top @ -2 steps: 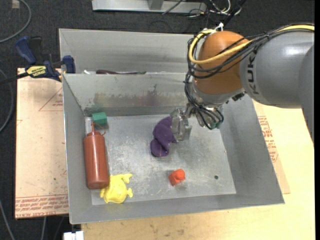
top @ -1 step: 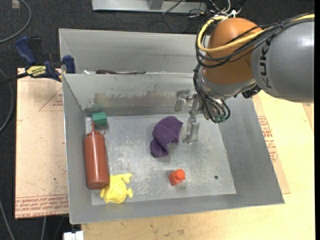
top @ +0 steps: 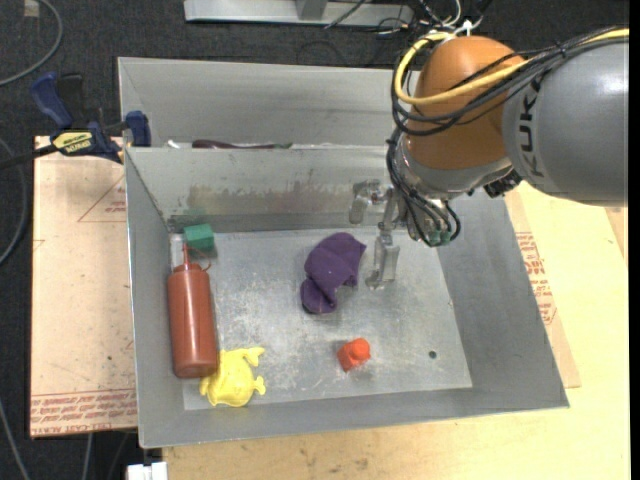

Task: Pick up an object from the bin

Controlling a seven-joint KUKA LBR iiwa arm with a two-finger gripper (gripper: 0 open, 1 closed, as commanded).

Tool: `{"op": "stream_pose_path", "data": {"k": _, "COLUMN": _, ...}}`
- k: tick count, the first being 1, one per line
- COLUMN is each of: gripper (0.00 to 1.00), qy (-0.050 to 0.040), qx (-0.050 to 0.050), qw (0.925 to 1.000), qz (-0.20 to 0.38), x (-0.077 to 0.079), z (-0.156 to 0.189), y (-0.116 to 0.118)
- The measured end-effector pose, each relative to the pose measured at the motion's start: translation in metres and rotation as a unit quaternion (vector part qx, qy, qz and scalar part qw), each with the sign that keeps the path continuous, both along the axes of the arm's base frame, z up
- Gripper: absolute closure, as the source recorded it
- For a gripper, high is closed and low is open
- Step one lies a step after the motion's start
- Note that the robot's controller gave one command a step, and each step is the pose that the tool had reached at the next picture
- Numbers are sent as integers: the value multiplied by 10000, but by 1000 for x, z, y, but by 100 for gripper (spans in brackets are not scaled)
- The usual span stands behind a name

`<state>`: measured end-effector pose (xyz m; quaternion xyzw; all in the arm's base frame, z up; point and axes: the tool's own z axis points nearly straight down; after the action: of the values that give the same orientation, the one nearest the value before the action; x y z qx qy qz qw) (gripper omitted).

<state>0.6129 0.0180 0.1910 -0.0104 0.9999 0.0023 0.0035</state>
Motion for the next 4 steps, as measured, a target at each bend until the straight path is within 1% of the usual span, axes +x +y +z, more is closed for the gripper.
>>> {"op": "stream_pose_path", "data": {"k": 1, "gripper": 0, "qy": -5, "qx": 1, "qw": 10000, "qz": 19, "x": 1, "z": -1, "y": 0}}
{"op": "stream_pose_path", "data": {"k": 2, "gripper": 0, "qy": -3, "qx": -5, "qw": 9959, "qz": 906, "x": -14, "z": -23, "y": 7}}
{"op": "stream_pose_path", "data": {"k": 3, "gripper": 0, "qy": -35, "qx": -13, "qw": 9881, "qz": 1536, "x": -16, "z": -60, "y": 36}}
{"op": "stream_pose_path", "data": {"k": 4, "gripper": 100, "qy": -28, "qx": -9, "qw": 9624, "qz": 2717, "x": 7, "z": -99, "y": 40}}
